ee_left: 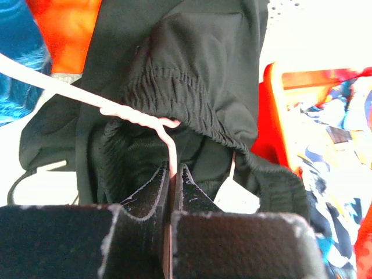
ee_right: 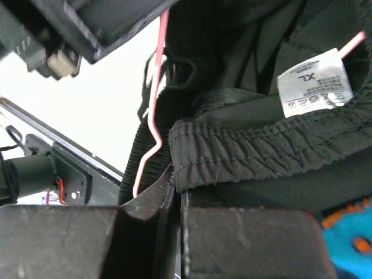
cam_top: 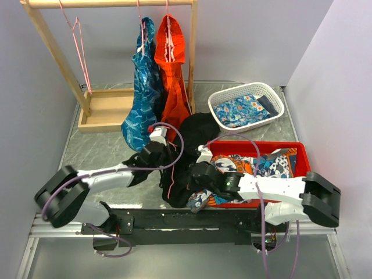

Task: Place the shorts on the hanger

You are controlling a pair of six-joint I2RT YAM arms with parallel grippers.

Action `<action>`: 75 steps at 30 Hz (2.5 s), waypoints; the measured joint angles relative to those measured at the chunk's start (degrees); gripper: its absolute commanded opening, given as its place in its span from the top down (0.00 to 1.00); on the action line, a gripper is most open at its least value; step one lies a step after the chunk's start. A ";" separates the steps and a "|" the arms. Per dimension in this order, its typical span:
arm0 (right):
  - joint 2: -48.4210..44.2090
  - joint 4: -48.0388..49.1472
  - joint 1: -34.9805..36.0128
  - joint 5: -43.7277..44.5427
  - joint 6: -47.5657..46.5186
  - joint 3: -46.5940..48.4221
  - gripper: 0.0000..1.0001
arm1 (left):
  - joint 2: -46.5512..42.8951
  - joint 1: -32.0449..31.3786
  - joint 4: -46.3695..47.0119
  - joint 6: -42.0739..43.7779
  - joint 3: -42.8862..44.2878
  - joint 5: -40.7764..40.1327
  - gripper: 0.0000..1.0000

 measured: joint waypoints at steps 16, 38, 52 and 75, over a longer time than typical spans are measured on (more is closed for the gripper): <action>-7.21 -11.26 0.44 -0.24 -4.90 16.20 1.00 | -14.88 -12.13 -6.84 -5.29 2.56 -24.39 0.99; -10.73 -22.69 -0.37 6.10 -12.02 32.61 1.00 | -16.61 -19.71 -45.22 -1.55 39.71 -32.44 0.99; -11.45 -17.22 -0.37 0.20 -12.20 21.51 0.51 | -13.70 -13.99 -65.85 7.67 47.28 -13.51 0.99; -10.01 -28.13 -10.36 4.31 -26.10 30.47 0.35 | -14.80 -13.40 -70.40 14.01 46.60 -5.35 0.99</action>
